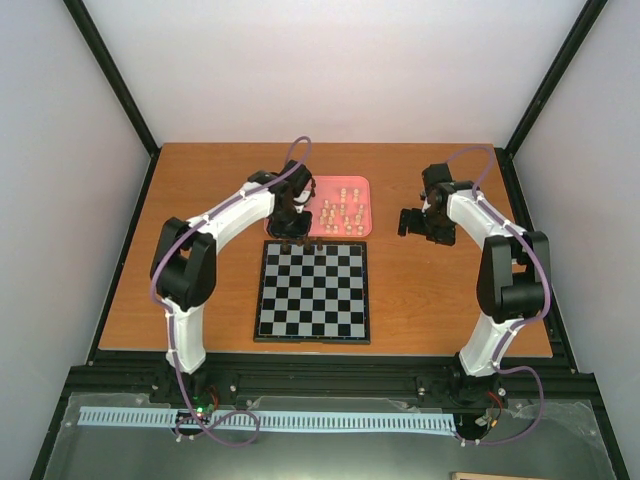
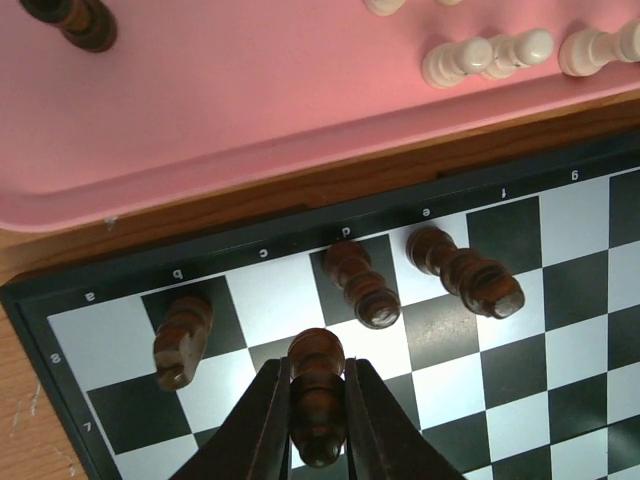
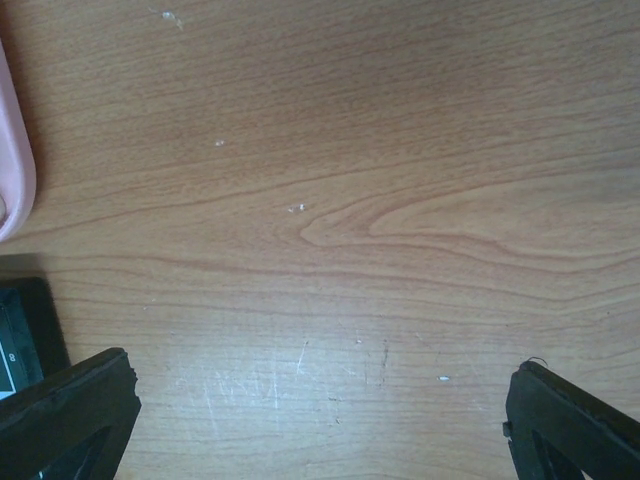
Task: Set up the chess pieces on the board
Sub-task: Place the chess piece on the chessboard.
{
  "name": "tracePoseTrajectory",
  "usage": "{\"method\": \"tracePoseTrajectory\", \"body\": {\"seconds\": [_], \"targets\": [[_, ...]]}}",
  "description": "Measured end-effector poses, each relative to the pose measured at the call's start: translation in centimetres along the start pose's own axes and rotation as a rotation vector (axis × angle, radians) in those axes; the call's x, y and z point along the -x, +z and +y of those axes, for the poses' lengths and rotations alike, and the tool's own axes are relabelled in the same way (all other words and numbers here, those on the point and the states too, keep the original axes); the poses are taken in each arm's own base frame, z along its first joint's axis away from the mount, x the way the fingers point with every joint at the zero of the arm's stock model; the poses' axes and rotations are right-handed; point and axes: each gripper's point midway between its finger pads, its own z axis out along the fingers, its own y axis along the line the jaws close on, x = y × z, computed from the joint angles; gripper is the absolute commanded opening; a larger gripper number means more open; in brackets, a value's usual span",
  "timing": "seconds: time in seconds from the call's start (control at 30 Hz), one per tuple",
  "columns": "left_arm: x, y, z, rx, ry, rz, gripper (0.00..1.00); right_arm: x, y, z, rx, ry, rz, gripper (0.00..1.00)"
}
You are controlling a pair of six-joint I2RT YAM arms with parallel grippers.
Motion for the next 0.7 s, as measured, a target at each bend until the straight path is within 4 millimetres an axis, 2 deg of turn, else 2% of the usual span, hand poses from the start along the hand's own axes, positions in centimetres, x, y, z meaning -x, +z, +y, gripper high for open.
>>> {"method": "tracePoseTrajectory", "body": {"seconds": [0.17, 0.7], "targets": [[0.0, 0.8, -0.3, 0.011, 0.021, 0.005, 0.01, -0.5, 0.2, -0.2, -0.002, 0.001, 0.008, 1.00], [0.7, 2.3, 0.7, 0.068, 0.031, -0.017, 0.01, -0.5, 0.0, -0.1, -0.001, 0.001, 0.003, 1.00]]}}
